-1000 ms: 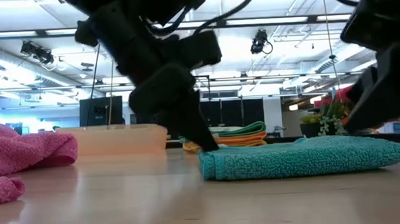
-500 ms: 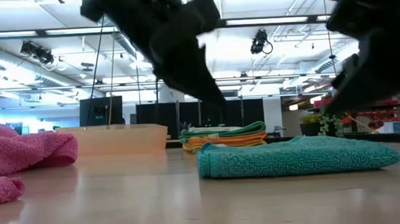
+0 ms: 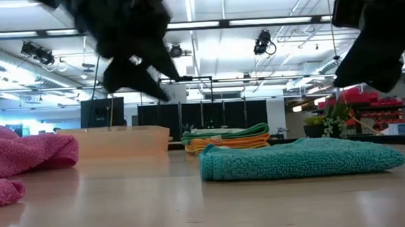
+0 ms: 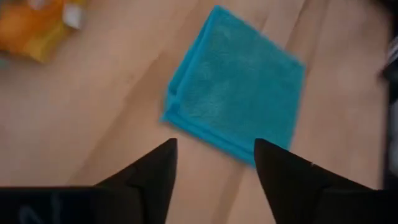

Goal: Fold microfiber towels
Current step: Stack the folded blue towel on the folded light green towel

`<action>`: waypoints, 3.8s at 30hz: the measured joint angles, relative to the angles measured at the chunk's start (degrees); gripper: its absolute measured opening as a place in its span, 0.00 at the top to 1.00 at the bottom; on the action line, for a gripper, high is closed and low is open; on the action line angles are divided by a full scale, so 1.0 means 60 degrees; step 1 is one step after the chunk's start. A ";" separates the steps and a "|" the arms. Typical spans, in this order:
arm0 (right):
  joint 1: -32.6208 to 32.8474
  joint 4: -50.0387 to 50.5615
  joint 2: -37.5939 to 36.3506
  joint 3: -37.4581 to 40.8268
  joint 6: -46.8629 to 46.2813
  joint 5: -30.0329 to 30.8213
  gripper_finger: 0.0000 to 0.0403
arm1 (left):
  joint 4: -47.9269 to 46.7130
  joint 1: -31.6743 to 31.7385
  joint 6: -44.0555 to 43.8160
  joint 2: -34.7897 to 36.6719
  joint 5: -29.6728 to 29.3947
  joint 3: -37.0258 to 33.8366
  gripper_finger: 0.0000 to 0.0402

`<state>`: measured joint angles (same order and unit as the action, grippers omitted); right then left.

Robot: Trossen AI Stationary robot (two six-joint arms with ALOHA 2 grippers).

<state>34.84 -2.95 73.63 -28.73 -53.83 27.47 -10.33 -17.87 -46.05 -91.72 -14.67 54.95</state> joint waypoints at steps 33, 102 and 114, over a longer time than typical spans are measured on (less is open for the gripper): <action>-0.1169 -0.4278 0.3225 0.1150 -0.3495 0.0274 0.29 | 0.6437 0.0502 -0.1882 -0.3453 -0.0190 -0.1351 0.31; -0.4954 -0.2275 0.0782 -0.0972 0.1777 0.1295 0.99 | 0.0739 0.3369 0.5353 -0.0383 0.0428 0.1904 0.98; -0.7000 -0.1616 0.0859 -0.1891 0.2848 0.0458 0.99 | -0.0569 0.5304 0.6141 -0.0590 0.0768 0.2307 0.98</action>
<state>-7.16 -12.64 78.78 -40.07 -36.75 30.21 -13.74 13.95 -9.20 -95.26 -10.06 68.79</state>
